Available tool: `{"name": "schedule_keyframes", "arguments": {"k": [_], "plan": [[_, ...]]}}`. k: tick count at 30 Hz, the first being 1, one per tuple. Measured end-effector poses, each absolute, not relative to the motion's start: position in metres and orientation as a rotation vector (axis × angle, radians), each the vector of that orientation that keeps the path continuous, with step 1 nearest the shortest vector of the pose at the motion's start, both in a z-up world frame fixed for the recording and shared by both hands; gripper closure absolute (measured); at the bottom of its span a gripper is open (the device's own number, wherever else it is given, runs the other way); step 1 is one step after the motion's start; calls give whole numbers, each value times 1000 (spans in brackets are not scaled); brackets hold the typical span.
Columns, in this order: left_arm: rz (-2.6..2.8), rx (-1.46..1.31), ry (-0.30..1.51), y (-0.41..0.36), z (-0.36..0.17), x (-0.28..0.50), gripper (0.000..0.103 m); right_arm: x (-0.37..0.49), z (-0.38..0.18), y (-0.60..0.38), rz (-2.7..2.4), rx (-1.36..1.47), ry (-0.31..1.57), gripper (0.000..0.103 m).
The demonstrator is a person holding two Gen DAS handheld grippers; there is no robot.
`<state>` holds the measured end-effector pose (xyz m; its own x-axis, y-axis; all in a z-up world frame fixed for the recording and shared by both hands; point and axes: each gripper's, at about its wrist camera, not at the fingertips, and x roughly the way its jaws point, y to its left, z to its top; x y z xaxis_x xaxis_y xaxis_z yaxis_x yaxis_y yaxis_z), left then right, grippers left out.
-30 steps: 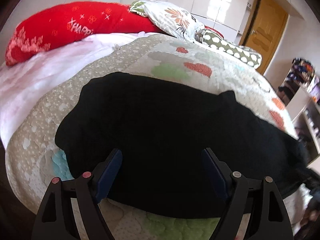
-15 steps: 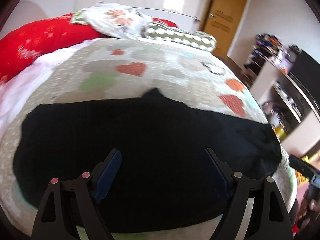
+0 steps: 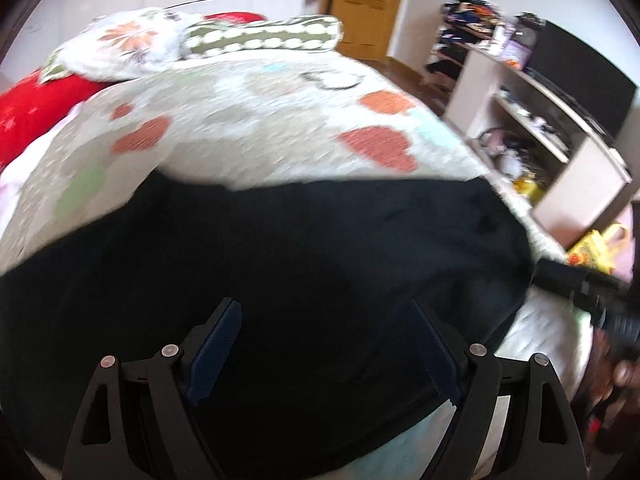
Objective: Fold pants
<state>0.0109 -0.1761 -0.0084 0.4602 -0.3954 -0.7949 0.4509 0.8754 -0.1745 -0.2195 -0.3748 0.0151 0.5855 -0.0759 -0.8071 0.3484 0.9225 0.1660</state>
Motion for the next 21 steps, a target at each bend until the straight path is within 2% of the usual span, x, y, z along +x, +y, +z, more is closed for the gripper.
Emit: {"name": "schedule_keyframes", "arguments": {"k": [6, 14, 21], "plan": [[-678, 104, 954, -225, 3, 54, 19, -233, 7, -372, -168, 402, 914, 38], [-896, 168, 1042, -289, -16, 100, 19, -225, -3, -369, -133, 413, 878, 21], [-1017, 267, 1082, -337, -41, 111, 22, -222, -8, -370, -153, 452, 778, 20]]}}
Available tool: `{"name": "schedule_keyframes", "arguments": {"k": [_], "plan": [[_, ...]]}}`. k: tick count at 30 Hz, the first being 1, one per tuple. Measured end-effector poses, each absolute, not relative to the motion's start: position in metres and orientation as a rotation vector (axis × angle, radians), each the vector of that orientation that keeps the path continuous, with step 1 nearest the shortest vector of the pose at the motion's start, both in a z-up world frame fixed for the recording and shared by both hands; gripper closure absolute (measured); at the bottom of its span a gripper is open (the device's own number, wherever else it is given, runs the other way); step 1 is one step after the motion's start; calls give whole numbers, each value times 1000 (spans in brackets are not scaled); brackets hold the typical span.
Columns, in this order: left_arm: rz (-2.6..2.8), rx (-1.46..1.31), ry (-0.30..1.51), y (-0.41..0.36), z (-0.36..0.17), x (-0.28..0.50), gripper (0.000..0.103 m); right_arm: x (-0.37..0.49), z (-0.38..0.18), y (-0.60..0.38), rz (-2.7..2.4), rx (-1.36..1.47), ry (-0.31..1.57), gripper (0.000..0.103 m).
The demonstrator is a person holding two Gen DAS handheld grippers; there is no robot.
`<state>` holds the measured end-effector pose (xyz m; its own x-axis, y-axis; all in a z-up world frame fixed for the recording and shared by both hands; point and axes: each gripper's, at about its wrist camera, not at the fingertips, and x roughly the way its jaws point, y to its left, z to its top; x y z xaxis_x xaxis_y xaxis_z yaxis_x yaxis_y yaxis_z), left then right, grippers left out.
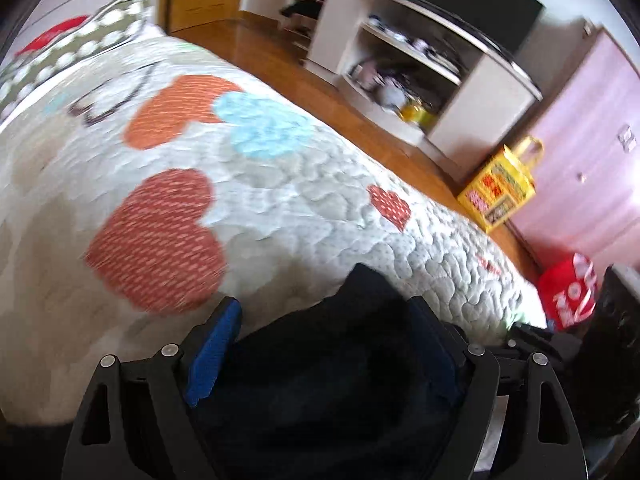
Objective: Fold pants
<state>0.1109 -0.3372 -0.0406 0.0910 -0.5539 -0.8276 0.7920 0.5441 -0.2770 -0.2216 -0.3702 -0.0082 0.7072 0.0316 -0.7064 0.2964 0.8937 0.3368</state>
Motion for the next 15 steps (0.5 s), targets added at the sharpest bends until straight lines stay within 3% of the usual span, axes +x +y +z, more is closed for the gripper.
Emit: {"name": "schedule_keyframes", "arguments": {"k": [3, 4, 5, 7, 11, 15], "plan": [[-1027, 328, 1051, -352, -49, 111, 35, -219, -11, -370, -156, 462, 740, 23], [-1029, 329, 1046, -356, -51, 113, 44, -216, -13, -368, -163, 442, 746, 34], [-1038, 316, 1047, -357, -51, 113, 56, -214, -14, -368, -167, 438, 748, 52], [-1063, 279, 1067, -356, -51, 115, 68, -212, -18, -375, -136, 502, 745, 68], [-1054, 175, 1083, -342, -42, 121, 82, -208, -6, -374, -101, 542, 715, 75], [-1053, 58, 1030, -305, -8, 120, 82, -194, 24, -353, -40, 466, 683, 75]]}}
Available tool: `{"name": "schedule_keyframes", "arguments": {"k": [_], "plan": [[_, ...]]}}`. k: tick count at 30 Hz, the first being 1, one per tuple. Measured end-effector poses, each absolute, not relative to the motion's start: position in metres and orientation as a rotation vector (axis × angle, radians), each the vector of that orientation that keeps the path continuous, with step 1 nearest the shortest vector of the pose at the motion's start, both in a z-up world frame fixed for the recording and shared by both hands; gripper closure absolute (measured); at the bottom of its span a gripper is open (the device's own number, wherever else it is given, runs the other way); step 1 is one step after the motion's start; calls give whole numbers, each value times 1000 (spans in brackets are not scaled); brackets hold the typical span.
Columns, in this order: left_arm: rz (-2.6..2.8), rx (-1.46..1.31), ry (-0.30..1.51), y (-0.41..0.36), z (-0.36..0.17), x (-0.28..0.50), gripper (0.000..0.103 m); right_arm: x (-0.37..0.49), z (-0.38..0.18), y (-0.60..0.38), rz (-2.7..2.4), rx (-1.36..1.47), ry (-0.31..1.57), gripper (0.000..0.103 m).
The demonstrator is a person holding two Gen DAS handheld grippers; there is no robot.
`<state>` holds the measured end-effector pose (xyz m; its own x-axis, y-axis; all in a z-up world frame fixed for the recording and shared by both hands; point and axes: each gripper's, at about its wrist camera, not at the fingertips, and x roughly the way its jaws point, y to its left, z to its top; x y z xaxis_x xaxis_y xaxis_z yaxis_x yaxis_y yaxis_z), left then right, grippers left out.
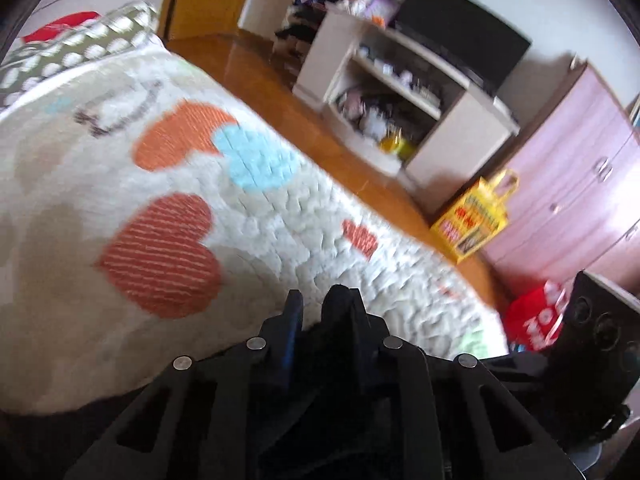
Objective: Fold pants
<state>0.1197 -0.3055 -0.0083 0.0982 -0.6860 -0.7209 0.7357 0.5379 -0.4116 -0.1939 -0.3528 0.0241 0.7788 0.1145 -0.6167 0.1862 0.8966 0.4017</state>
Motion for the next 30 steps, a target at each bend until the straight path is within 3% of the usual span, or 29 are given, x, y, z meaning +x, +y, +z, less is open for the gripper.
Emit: {"name": "schedule_keyframes", "arguments": {"k": [3, 5, 7, 9, 11, 14, 21, 25, 27, 28, 30], "plan": [[-980, -17, 989, -261, 19, 117, 70, -178, 43, -328, 34, 419, 669, 75], [-865, -99, 975, -217, 31, 116, 29, -163, 52, -304, 105, 379, 665, 75], [-759, -180, 937, -172, 37, 109, 21, -144, 52, -274, 179, 341, 677, 74], [-688, -260, 928, -131, 34, 102, 21, -127, 40, -250, 235, 330, 701, 67], [-597, -347, 955, -93, 20, 94, 21, -107, 10, -224, 278, 363, 785, 38], [-494, -390, 1002, -62, -2, 76, 21, -98, -21, -199, 348, 409, 938, 38], [-435, -393, 1044, -54, -26, 37, 21, -138, 11, -232, 232, 342, 859, 32], [-448, -320, 1065, -80, -32, 34, 23, -131, -4, -260, 118, 401, 887, 32], [-413, -218, 1039, -97, -30, 28, 46, -128, -15, -269, 73, 385, 919, 32], [-402, -181, 1042, -104, -30, 27, 68, -126, -20, -270, 45, 368, 942, 33], [-393, -140, 1030, -110, -23, 23, 74, -127, -18, -273, 35, 357, 934, 33]]}}
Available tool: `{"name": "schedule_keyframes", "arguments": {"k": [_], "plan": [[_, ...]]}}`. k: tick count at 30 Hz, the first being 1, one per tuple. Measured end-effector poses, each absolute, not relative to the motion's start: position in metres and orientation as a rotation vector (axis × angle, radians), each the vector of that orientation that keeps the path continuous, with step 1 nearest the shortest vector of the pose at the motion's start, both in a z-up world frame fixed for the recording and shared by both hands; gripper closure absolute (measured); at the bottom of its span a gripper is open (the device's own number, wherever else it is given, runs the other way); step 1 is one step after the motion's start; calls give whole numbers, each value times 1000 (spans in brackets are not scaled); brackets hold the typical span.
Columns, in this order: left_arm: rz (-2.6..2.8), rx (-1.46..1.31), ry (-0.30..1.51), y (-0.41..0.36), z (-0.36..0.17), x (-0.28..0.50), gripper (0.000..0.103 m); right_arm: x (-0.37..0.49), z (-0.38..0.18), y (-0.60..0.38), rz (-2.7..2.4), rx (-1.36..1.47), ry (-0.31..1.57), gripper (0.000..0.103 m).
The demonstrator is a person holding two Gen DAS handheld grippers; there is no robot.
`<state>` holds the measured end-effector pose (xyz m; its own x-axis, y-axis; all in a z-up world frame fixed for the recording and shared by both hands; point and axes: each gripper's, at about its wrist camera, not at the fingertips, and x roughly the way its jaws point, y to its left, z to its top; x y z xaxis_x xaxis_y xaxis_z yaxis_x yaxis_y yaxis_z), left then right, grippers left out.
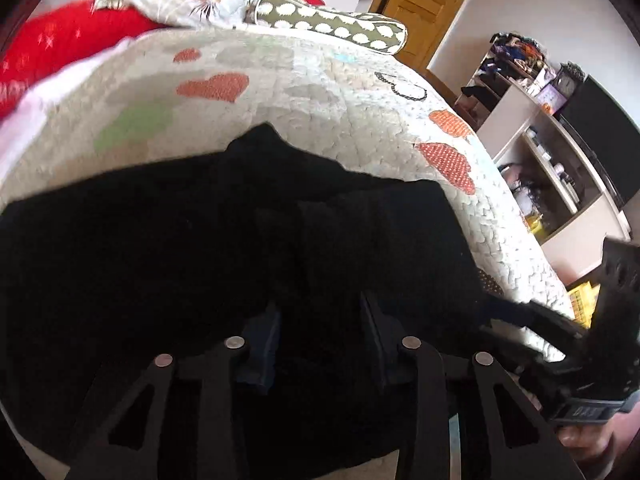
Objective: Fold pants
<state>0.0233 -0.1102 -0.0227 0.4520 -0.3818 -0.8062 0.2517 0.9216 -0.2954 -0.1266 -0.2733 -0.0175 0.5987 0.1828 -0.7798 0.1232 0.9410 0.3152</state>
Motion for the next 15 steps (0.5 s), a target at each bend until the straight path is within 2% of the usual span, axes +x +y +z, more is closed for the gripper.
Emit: {"name": "schedule_keyframes", "arguments": {"k": [1, 3, 6, 8, 10, 15], "plan": [[-423, -158, 1030, -110, -18, 23, 81, -125, -14, -273, 38, 352, 918, 33], [-420, -166, 1019, -109, -11, 22, 80, -119, -2, -276, 27, 315, 886, 33], [-341, -138, 1006, -102, -7, 23, 78, -99, 6, -272, -28, 232, 876, 33], [-289, -130, 1015, -95, -7, 18, 68, -81, 5, -272, -48, 189, 890, 33], [-266, -147, 1012, -88, -3, 9, 64, -72, 3, -270, -52, 168, 906, 38], [-259, -140, 1004, -83, 5, -10, 63, -43, -22, -254, 2, 67, 979, 44]]}}
